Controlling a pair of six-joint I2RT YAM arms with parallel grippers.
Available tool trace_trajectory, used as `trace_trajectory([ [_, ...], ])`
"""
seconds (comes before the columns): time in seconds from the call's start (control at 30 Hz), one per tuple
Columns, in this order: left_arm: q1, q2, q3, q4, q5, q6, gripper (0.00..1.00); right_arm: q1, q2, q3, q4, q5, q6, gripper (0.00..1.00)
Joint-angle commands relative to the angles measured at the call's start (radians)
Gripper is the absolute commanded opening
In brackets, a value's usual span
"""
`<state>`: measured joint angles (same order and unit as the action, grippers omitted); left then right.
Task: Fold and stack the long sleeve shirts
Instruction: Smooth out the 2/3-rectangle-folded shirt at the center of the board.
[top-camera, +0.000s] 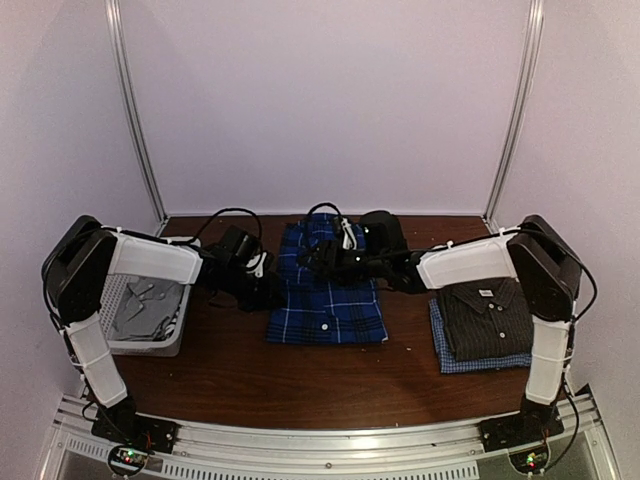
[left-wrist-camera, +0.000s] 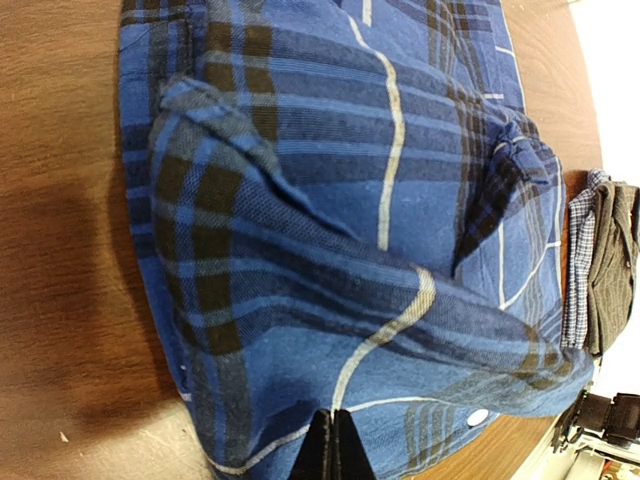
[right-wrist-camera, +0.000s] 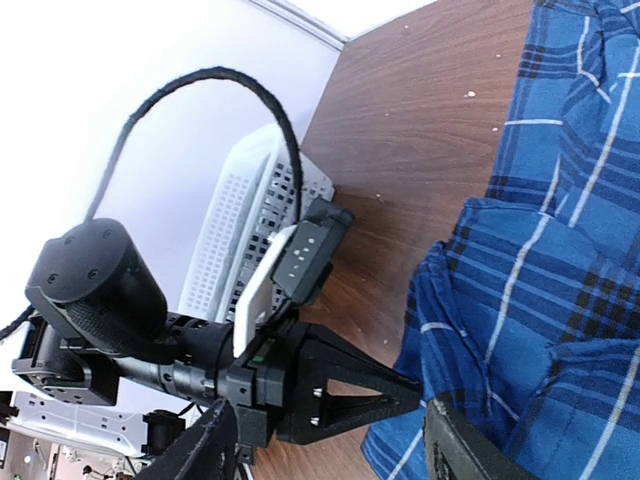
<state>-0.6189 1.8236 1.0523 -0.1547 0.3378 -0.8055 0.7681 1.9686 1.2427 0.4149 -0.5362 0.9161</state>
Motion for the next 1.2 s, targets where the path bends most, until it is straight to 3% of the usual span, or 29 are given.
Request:
trace_trajectory([
  [0.0, -0.001, -0.026, -0.009, 0.035, 0.013, 0.007, 0.0, -0.023, -0.057, 0.005, -0.134, 0.067, -0.067, 0.65],
  [0.33, -0.001, -0.018, 0.0, 0.035, 0.017, 0.01, 0.0, 0.0, -0.127, -0.182, -0.098, 0.019, -0.08, 0.77],
  [1.17, -0.001, -0.01, 0.008, 0.029, 0.016, 0.008, 0.0, 0.031, -0.033, -0.123, 0.008, -0.104, -0.01, 0.79],
])
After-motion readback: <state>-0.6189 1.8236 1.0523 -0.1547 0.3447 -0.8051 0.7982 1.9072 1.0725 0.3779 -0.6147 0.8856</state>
